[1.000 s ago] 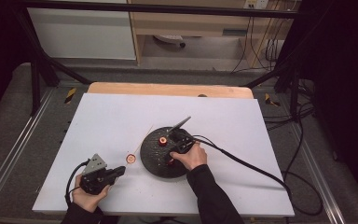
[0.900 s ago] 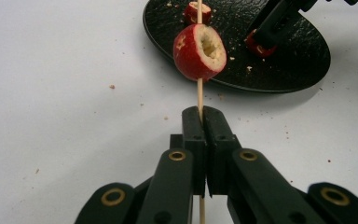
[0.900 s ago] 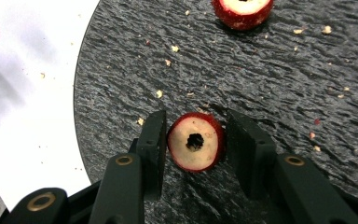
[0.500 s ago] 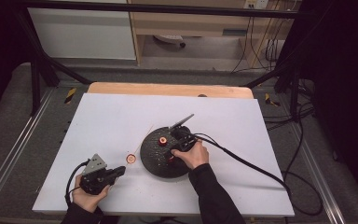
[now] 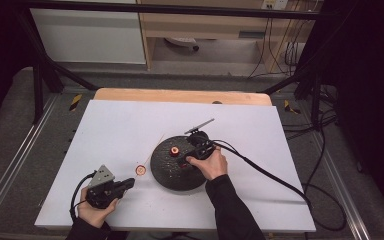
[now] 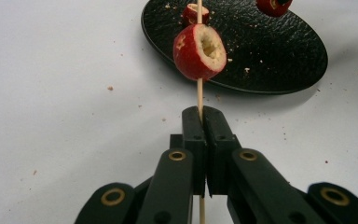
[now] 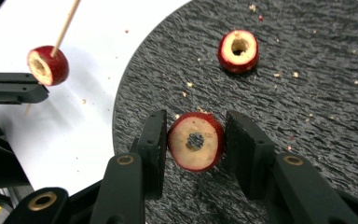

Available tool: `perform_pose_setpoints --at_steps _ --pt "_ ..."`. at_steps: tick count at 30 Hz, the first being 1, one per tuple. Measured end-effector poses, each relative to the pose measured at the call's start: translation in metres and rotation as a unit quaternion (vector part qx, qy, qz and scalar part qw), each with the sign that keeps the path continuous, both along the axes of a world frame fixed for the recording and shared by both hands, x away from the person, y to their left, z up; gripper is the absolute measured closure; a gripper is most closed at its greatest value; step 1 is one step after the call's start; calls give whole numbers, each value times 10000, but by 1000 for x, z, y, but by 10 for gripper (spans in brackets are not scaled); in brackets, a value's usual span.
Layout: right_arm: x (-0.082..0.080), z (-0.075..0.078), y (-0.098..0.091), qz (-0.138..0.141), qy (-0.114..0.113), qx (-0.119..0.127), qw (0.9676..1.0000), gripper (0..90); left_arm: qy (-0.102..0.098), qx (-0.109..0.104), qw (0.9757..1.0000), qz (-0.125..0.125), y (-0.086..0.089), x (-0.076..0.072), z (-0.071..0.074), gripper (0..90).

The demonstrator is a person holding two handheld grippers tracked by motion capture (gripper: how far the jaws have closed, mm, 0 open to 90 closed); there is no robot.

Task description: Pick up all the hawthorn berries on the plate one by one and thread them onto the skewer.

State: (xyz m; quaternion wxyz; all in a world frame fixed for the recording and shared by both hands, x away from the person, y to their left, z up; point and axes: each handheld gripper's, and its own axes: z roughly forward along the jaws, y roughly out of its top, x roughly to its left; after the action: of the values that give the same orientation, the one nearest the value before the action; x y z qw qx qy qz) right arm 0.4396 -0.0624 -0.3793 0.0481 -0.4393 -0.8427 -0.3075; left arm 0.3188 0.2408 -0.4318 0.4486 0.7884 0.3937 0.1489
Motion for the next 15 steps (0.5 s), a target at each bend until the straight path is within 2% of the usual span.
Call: perform_pose_setpoints --at_steps 9,15 --pt "-4 7 -3 -56 -288 249 9993 604 -35 -52 10000 17 0 -1 1 881" --pt "-7 11 -8 -168 -481 603 9969 605 -50 -50 10000 1 -1 -2 1 881"
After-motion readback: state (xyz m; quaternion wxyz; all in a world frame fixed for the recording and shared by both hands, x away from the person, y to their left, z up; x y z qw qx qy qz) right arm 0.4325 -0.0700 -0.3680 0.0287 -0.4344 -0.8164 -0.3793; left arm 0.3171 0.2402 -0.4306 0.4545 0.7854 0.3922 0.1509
